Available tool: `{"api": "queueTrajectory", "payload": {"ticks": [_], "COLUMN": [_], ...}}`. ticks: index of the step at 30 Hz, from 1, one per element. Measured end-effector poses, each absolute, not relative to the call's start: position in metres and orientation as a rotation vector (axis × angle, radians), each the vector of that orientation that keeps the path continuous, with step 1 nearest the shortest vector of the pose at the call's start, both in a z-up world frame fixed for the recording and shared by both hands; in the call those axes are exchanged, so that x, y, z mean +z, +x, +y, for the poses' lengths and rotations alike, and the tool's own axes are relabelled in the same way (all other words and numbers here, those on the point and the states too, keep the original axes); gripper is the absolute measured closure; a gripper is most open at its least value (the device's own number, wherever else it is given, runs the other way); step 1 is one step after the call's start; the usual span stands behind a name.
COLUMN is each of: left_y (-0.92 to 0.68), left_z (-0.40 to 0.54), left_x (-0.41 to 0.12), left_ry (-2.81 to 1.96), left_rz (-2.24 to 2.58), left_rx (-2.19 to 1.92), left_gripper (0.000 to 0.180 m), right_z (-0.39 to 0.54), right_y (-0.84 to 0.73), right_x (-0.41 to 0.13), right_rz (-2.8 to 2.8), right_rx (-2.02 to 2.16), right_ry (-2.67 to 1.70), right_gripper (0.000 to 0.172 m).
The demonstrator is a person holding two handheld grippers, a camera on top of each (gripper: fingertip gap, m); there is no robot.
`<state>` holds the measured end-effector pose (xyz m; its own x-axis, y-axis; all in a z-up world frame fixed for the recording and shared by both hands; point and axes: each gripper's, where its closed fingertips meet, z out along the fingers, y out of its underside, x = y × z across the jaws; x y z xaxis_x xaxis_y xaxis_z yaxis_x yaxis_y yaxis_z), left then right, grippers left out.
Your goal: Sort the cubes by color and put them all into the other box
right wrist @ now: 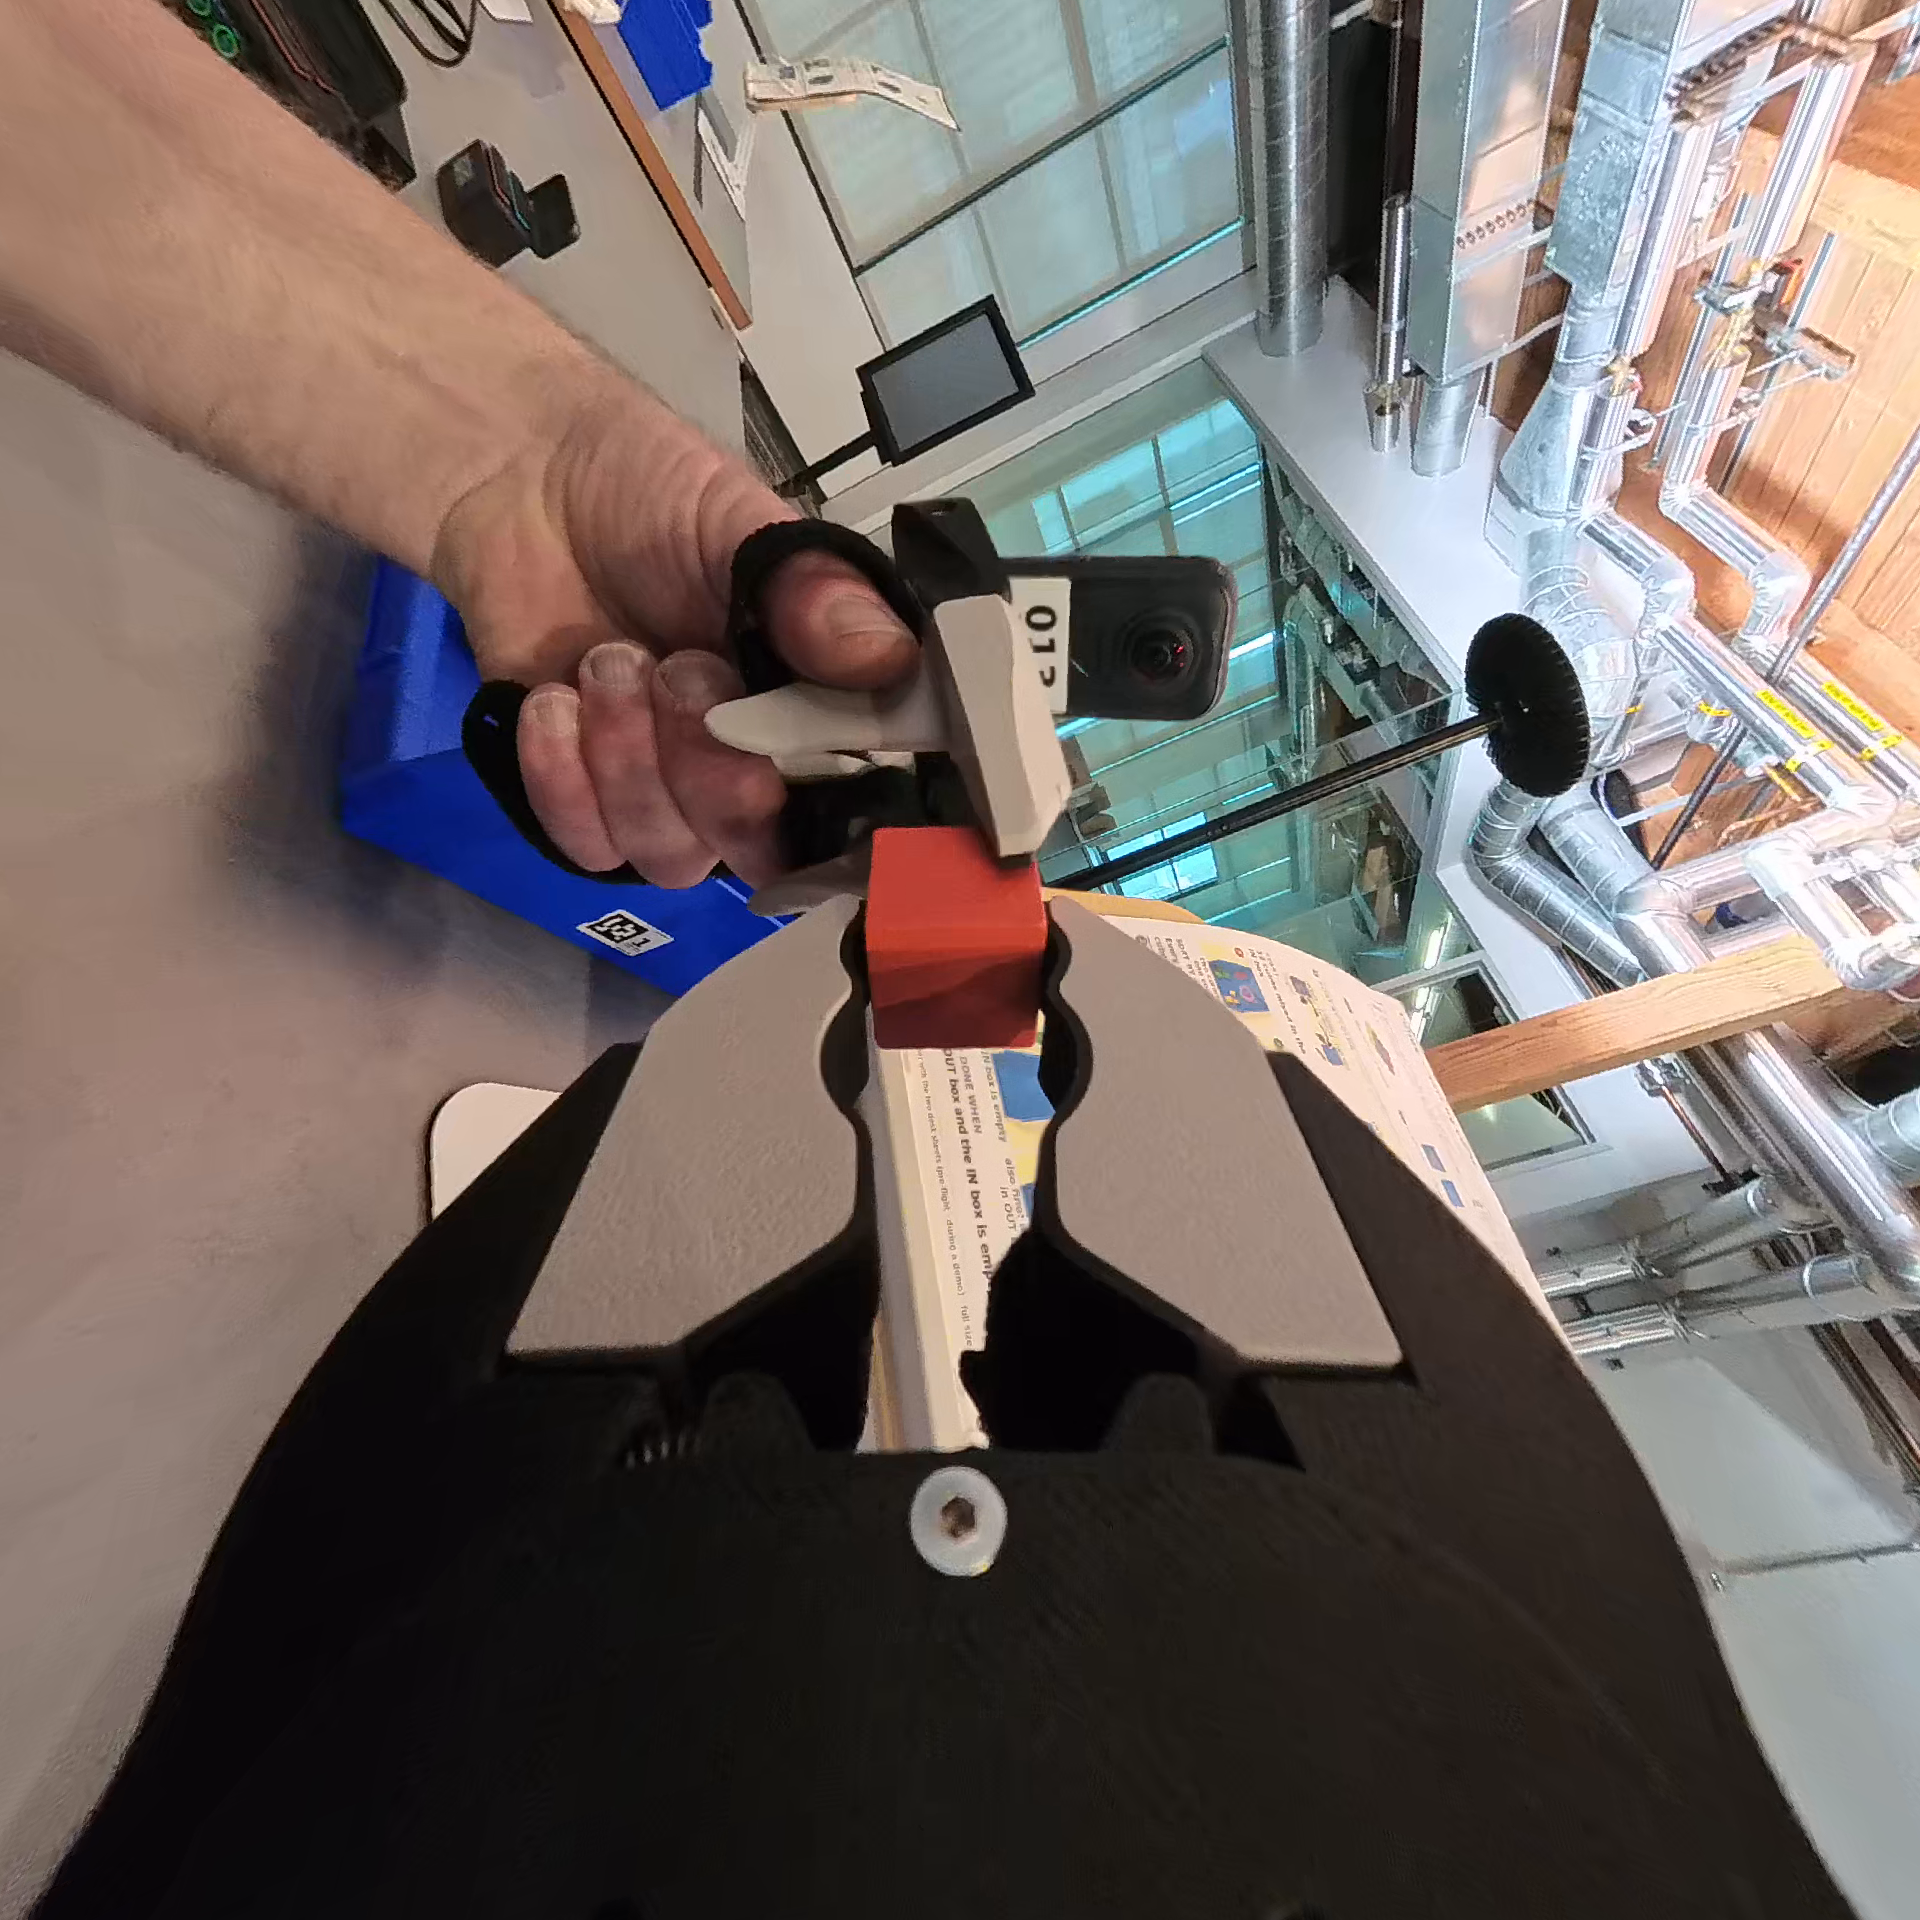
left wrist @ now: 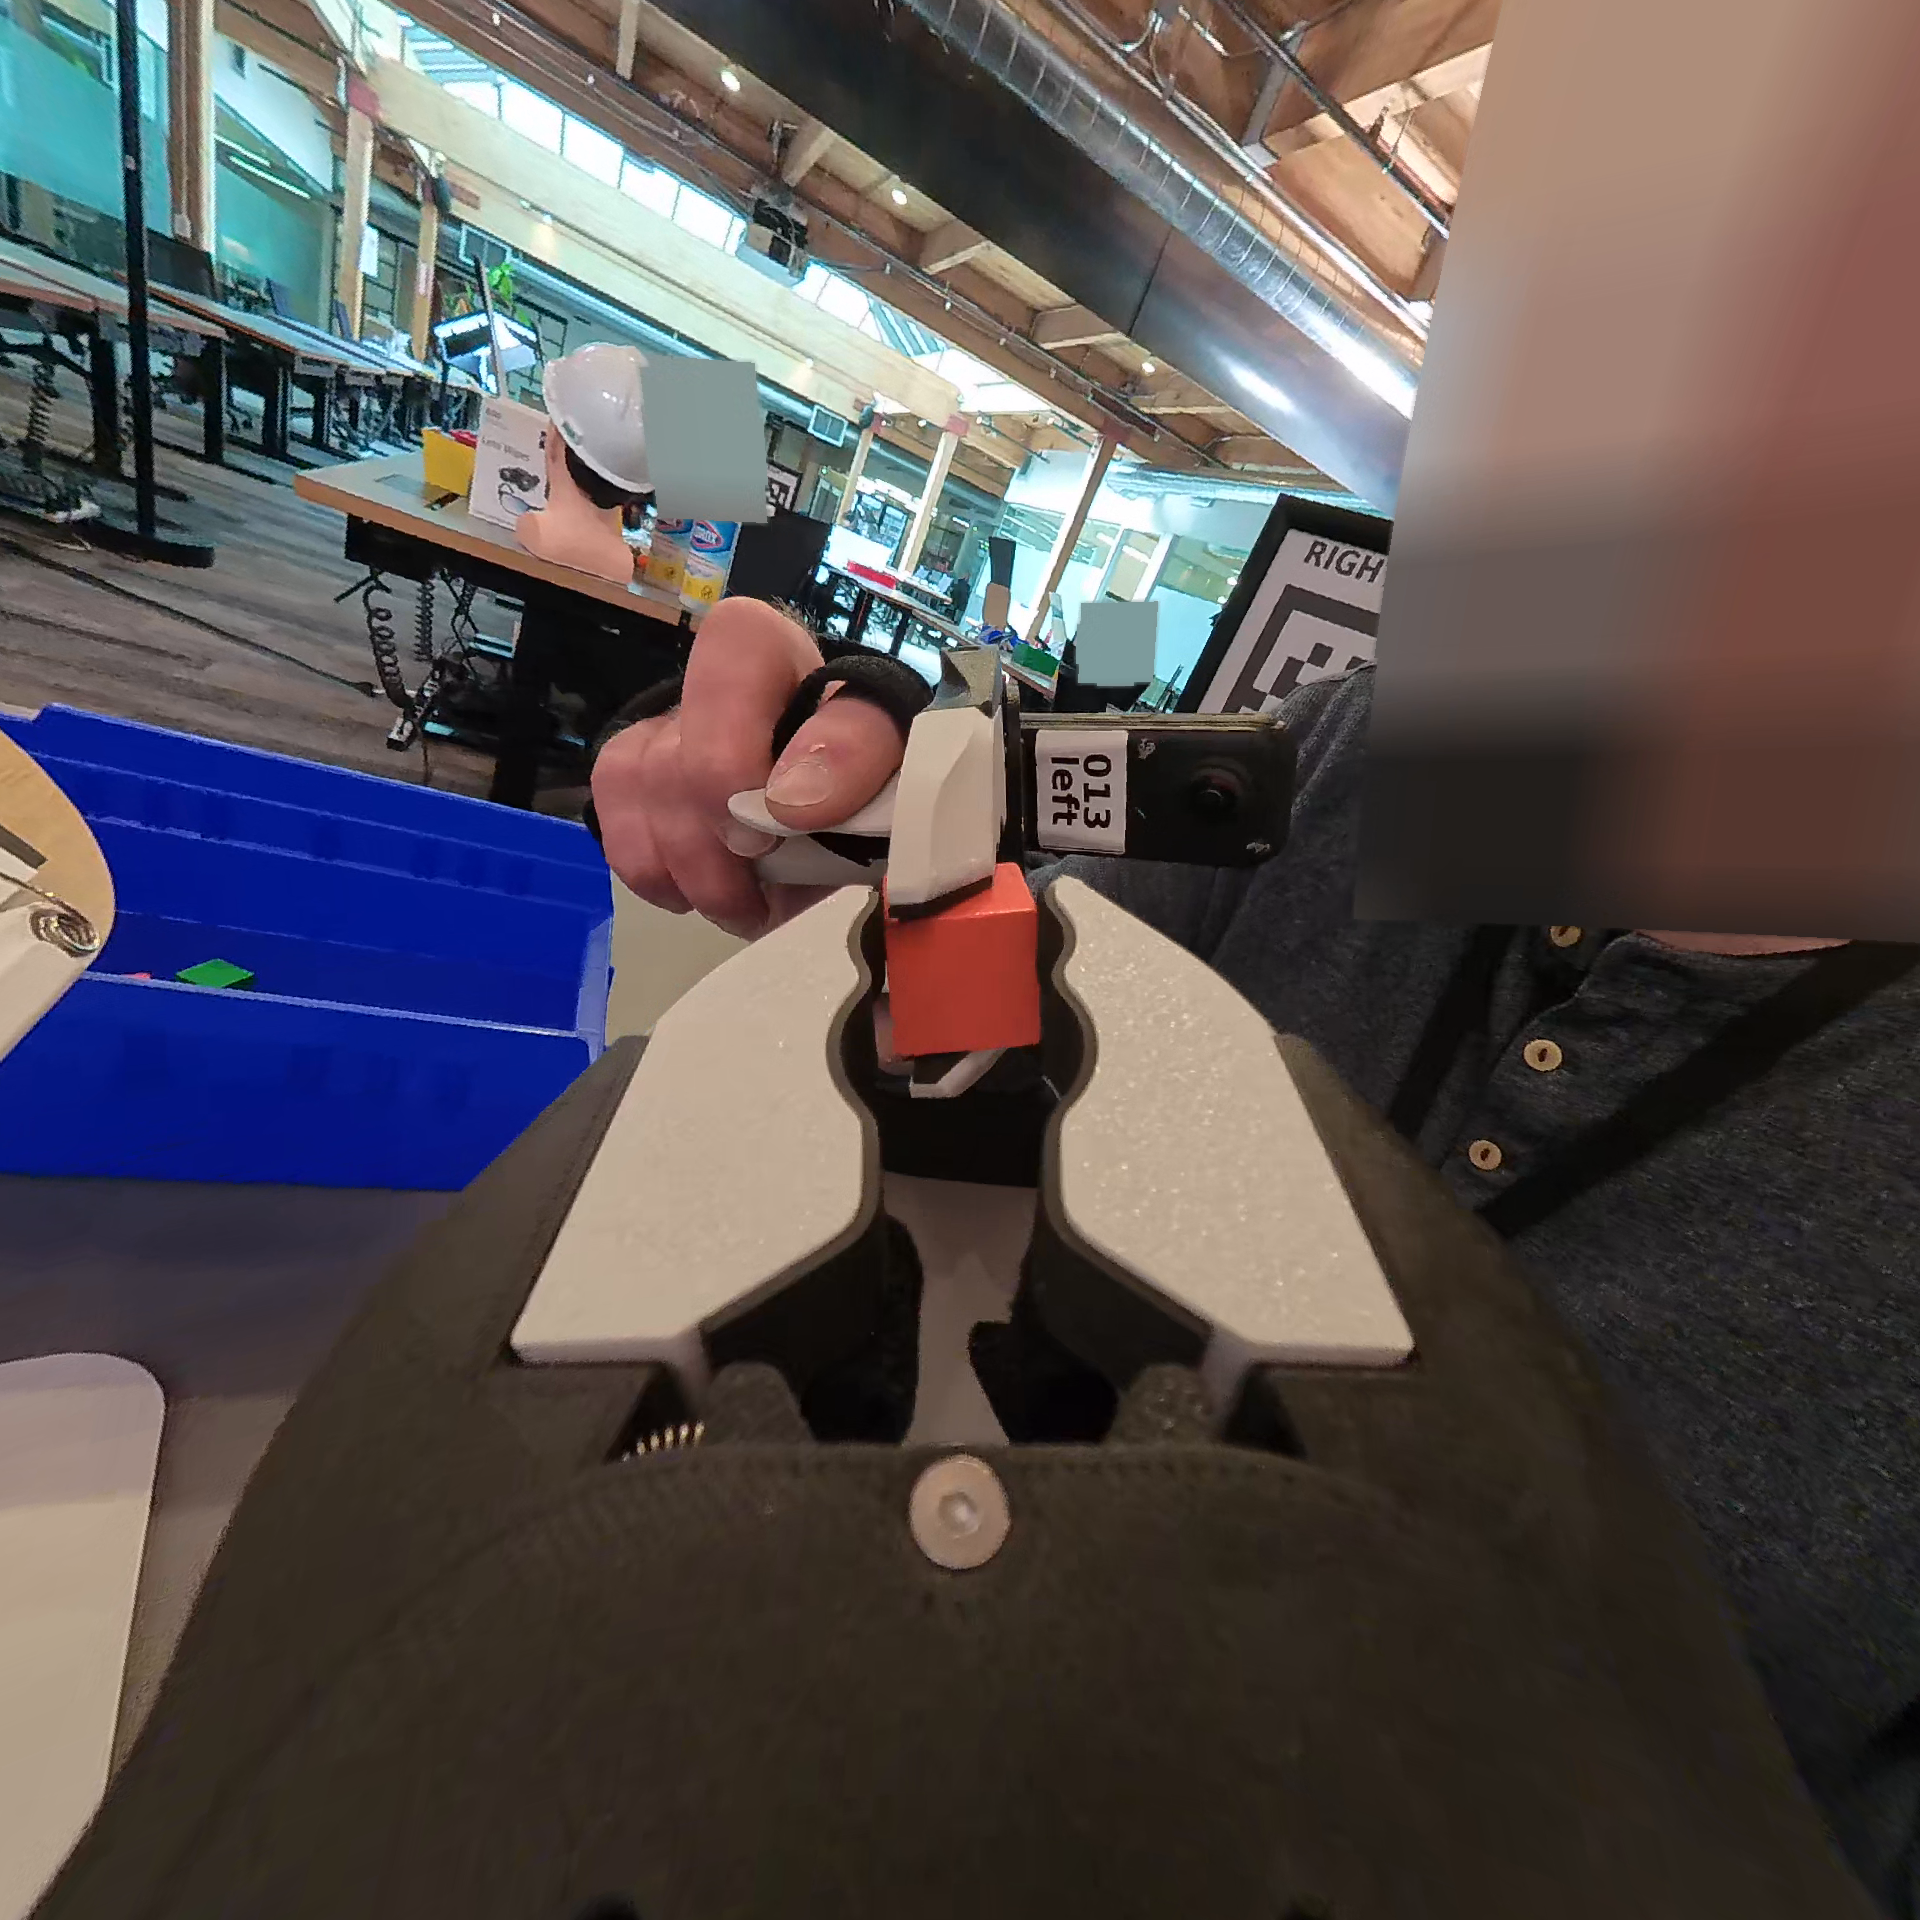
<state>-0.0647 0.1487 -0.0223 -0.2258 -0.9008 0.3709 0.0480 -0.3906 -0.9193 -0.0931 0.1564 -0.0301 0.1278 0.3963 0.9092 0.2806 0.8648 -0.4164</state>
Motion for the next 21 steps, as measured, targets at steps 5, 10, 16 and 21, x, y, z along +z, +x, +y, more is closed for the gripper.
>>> {"api": "queueTrajectory", "payload": {"ticks": [5, 10, 16, 21], "left_y": [-0.067, -0.096, -0.154, -0.204], "left_z": [0.149, 0.162, 0.201, 0.23], "left_x": [-0.013, 0.0, -0.001, -0.011], "left_ry": [-1.276, -1.275, -1.415, -1.536], "left_rz": [1.053, 1.005, 0.892, 0.778], "left_rx": [-1.668, -1.527, -1.113, -0.845], "left_gripper": [0.152, 0.172, 0.18, 0.18], "right_z": [0.155, 0.174, 0.274, 0.349], "right_y": [-0.089, -0.063, 0.027, 0.104], "right_x": [-0.022, 0.004, 0.024, -0.019], "right_rz": [-1.444, -1.362, -1.137, -1.019], "right_rx": [0.113, 0.066, -0.05, -0.073], "right_ry": [-0.568, -0.624, -1.01, -1.437], "right_gripper": [0.142, 0.142, 0.142, 0.142]}}
